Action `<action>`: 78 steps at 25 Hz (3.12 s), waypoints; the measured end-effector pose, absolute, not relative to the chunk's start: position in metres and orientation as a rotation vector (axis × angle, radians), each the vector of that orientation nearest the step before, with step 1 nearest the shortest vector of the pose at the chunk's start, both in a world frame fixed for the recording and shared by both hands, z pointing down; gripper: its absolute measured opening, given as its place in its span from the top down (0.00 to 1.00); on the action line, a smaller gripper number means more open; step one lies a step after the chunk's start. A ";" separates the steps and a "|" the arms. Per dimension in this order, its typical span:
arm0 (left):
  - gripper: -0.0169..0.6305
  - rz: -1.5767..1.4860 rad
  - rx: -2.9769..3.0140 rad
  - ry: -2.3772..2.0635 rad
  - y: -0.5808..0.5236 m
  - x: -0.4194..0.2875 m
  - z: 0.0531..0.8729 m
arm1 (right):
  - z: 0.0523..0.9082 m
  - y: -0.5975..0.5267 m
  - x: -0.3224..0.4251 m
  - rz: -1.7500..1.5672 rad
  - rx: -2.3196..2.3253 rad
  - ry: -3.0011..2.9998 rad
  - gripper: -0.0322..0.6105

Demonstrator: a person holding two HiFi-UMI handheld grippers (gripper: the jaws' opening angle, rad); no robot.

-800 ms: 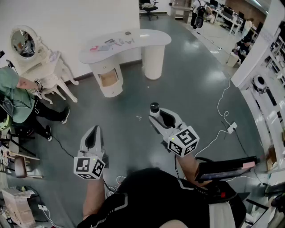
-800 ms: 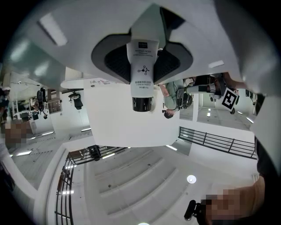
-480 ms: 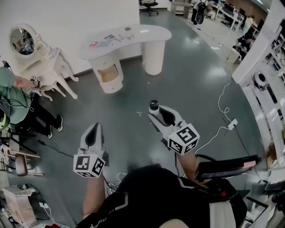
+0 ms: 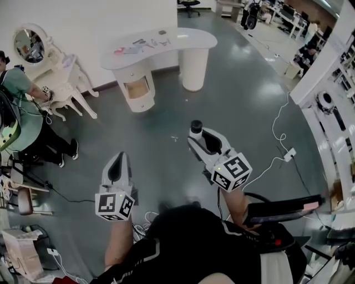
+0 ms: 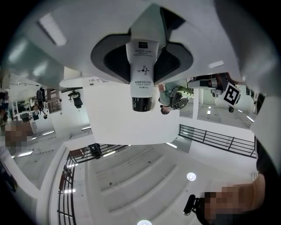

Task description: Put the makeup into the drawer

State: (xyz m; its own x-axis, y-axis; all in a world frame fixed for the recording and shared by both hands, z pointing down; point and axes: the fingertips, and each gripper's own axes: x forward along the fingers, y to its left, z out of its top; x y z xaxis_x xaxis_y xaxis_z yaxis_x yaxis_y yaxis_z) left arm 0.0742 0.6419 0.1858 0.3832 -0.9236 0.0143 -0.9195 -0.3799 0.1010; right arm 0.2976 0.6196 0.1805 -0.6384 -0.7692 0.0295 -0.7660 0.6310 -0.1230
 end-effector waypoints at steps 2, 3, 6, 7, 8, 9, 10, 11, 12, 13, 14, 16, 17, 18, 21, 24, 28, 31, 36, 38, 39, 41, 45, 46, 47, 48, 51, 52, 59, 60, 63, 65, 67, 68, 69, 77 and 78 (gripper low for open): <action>0.97 -0.067 2.534 -1.669 0.644 0.072 0.189 | 0.181 0.621 0.293 -0.203 -1.319 2.808 0.68; 0.97 -0.072 2.535 -1.655 0.645 0.070 0.189 | 0.180 0.621 0.291 -0.218 -1.315 2.797 0.68; 0.97 -0.055 2.569 -1.636 0.645 0.063 0.189 | 0.178 0.622 0.281 -0.254 -1.302 2.774 0.68; 0.97 -0.046 2.578 -1.634 0.645 0.060 0.190 | 0.178 0.622 0.277 -0.251 -1.306 2.779 0.68; 0.97 -0.046 2.581 -1.629 0.645 0.057 0.191 | 0.179 0.623 0.273 -0.250 -1.311 2.788 0.68; 0.97 -0.050 2.577 -1.622 0.644 0.055 0.193 | 0.180 0.623 0.269 -0.254 -1.313 2.795 0.68; 0.97 -0.055 2.571 -1.614 0.644 0.051 0.195 | 0.180 0.623 0.265 -0.265 -1.311 2.799 0.68; 0.97 -0.059 2.565 -1.605 0.643 0.048 0.198 | 0.180 0.622 0.261 -0.276 -1.308 2.799 0.68; 0.97 -0.063 2.559 -1.596 0.643 0.044 0.200 | 0.180 0.622 0.257 -0.284 -1.307 2.796 0.68; 0.97 -0.064 2.556 -1.589 0.643 0.039 0.201 | 0.179 0.621 0.252 -0.284 -1.310 2.792 0.68; 0.97 -0.064 2.553 -1.582 0.642 0.033 0.203 | 0.178 0.621 0.248 -0.277 -1.315 2.790 0.68; 0.97 -0.065 2.554 -1.566 0.640 0.022 0.207 | 0.176 0.620 0.238 -0.260 -1.331 2.790 0.68; 0.97 -0.068 2.556 -1.557 0.639 0.018 0.209 | 0.176 0.618 0.233 -0.255 -1.342 2.791 0.68; 0.97 -0.071 2.560 -1.546 0.636 0.013 0.211 | 0.177 0.617 0.228 -0.254 -1.354 2.791 0.68; 0.97 -0.082 2.577 -1.513 0.629 0.003 0.213 | 0.179 0.614 0.216 -0.252 -1.385 2.782 0.68; 0.97 -0.093 2.569 -1.506 0.622 -0.004 0.218 | 0.182 0.609 0.209 -0.267 -1.396 2.782 0.68; 0.97 -0.108 2.556 -1.496 0.608 -0.002 0.219 | 0.185 0.597 0.211 -0.266 -1.398 2.795 0.68; 0.97 -0.105 2.550 -1.513 0.588 -0.008 0.220 | 0.191 0.572 0.207 -0.282 -1.383 2.788 0.68; 0.97 -0.099 2.521 -1.583 0.544 -0.015 0.219 | 0.202 0.518 0.198 -0.318 -1.313 2.797 0.68; 0.97 -0.098 2.515 -1.609 0.524 -0.013 0.215 | 0.198 0.493 0.199 -0.309 -1.285 2.800 0.68; 0.97 -0.097 2.515 -1.622 0.513 -0.011 0.212 | 0.195 0.480 0.200 -0.302 -1.270 2.805 0.68; 0.97 -0.091 2.510 -1.643 0.489 -0.007 0.209 | 0.191 0.454 0.202 -0.288 -1.241 2.819 0.68; 0.97 -0.090 2.488 -1.635 0.448 0.012 0.210 | 0.190 0.409 0.210 -0.276 -1.177 2.861 0.68; 0.97 -0.086 2.487 -1.635 0.439 0.017 0.210 | 0.190 0.399 0.211 -0.271 -1.148 2.876 0.68; 0.97 -0.080 2.483 -1.642 0.430 0.021 0.210 | 0.190 0.389 0.211 -0.263 -1.119 2.890 0.68; 0.97 -0.075 2.477 -1.654 0.419 0.025 0.210 | 0.190 0.378 0.212 -0.255 -1.097 2.901 0.68; 0.97 -0.077 2.473 -1.676 0.391 0.036 0.208 | 0.193 0.345 0.219 -0.274 -1.059 2.910 0.68; 0.97 -0.080 2.484 -1.674 0.384 0.042 0.205 | 0.193 0.336 0.221 -0.285 -1.045 2.907 0.68; 0.97 -0.006 2.485 -1.687 0.338 0.061 0.201 | 0.188 0.279 0.231 -0.292 -0.980 2.898 0.68; 0.97 0.009 2.480 -1.692 0.332 0.061 0.202 | 0.188 0.274 0.232 -0.298 -0.976 2.894 0.68; 0.97 0.023 2.473 -1.695 0.314 0.056 0.203 | 0.188 0.259 0.232 -0.297 -0.972 2.894 0.68; 0.97 0.027 2.475 -1.691 0.299 0.052 0.202 | 0.188 0.248 0.230 -0.298 -0.988 2.892 0.68; 0.97 0.032 2.489 -1.677 0.284 0.048 0.201 | 0.189 0.237 0.225 -0.295 -1.010 2.891 0.68; 0.97 0.031 2.499 -1.666 0.276 0.045 0.201 | 0.189 0.231 0.222 -0.291 -1.021 2.891 0.68; 0.97 0.029 2.510 -1.654 0.268 0.042 0.201 | 0.189 0.225 0.218 -0.287 -1.033 2.890 0.68; 0.97 -0.006 2.613 -1.604 0.203 0.005 0.191 | 0.186 0.169 0.182 -0.279 -1.145 2.866 0.68; 0.97 -0.001 2.618 -1.603 0.194 -0.002 0.191 | 0.185 0.160 0.178 -0.289 -1.166 2.850 0.68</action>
State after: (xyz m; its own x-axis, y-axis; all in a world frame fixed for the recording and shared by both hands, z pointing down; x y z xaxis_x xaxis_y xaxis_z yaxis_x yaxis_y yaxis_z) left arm -0.0021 0.1943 0.1909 0.4554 -0.8895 0.0366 -0.8895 -0.4528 0.0611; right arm 0.1783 0.1603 0.1847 -0.7149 -0.6988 0.0256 -0.6897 0.6985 -0.1908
